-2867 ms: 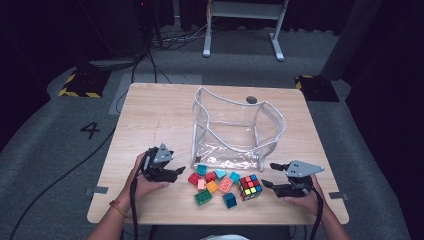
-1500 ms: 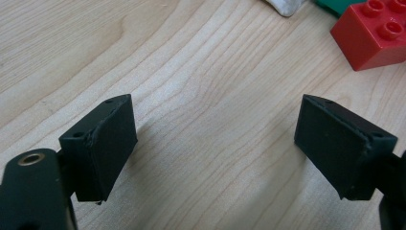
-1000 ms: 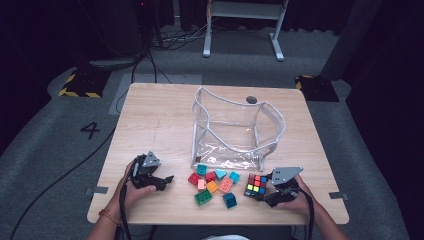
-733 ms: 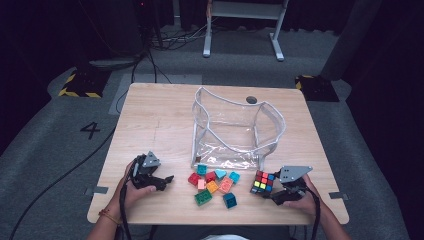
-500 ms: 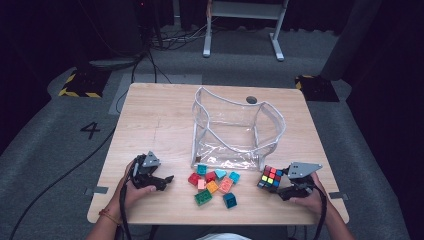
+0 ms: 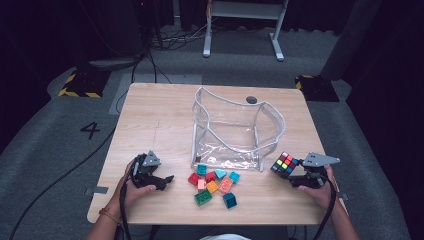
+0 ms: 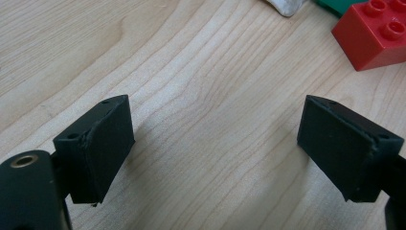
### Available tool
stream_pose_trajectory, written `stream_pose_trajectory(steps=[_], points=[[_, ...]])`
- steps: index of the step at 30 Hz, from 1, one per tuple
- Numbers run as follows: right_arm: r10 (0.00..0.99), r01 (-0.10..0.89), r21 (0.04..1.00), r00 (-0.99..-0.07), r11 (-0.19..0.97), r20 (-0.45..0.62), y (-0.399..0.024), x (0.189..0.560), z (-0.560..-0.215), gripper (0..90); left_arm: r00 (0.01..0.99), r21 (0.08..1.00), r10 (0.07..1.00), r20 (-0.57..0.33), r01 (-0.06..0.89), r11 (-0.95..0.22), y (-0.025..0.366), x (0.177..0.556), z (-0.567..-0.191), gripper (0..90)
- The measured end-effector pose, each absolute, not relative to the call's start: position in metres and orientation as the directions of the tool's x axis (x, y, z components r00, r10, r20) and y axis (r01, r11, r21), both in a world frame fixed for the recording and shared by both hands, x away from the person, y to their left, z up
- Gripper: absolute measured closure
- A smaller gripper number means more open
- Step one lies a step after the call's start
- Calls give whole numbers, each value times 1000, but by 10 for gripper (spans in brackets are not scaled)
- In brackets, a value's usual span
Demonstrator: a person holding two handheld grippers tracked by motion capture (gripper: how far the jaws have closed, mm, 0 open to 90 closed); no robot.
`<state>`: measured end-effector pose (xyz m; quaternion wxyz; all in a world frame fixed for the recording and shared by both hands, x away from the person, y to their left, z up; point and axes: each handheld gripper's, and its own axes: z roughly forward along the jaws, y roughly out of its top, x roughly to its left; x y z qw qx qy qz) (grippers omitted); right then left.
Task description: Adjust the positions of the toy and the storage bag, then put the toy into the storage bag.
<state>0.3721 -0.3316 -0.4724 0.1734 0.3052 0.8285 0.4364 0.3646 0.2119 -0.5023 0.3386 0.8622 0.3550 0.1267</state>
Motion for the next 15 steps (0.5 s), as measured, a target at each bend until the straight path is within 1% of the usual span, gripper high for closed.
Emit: stream_pose_trajectory(steps=[2,6,13,14,15], points=[[693,360,838,-720,410,-30,-337,376,-469,338,716,674,698,-22,526,-519,212,365,-502,125],[723,368,845,-690,388,-32,-343,382,-463,338,716,674,698,-22,526,-519,212,365,-502,125],[741,367,856,-671,365,-27,-350,390,-448,338,715,673,699,-23,528,-518,212,365,-502,123],[744,356,856,-666,375,-49,-352,391,-441,338,718,673,696,-21,525,-521,212,365,-502,123],[744,356,856,-666,375,-49,-352,391,-441,338,718,673,696,-21,525,-521,212,365,-502,123]])
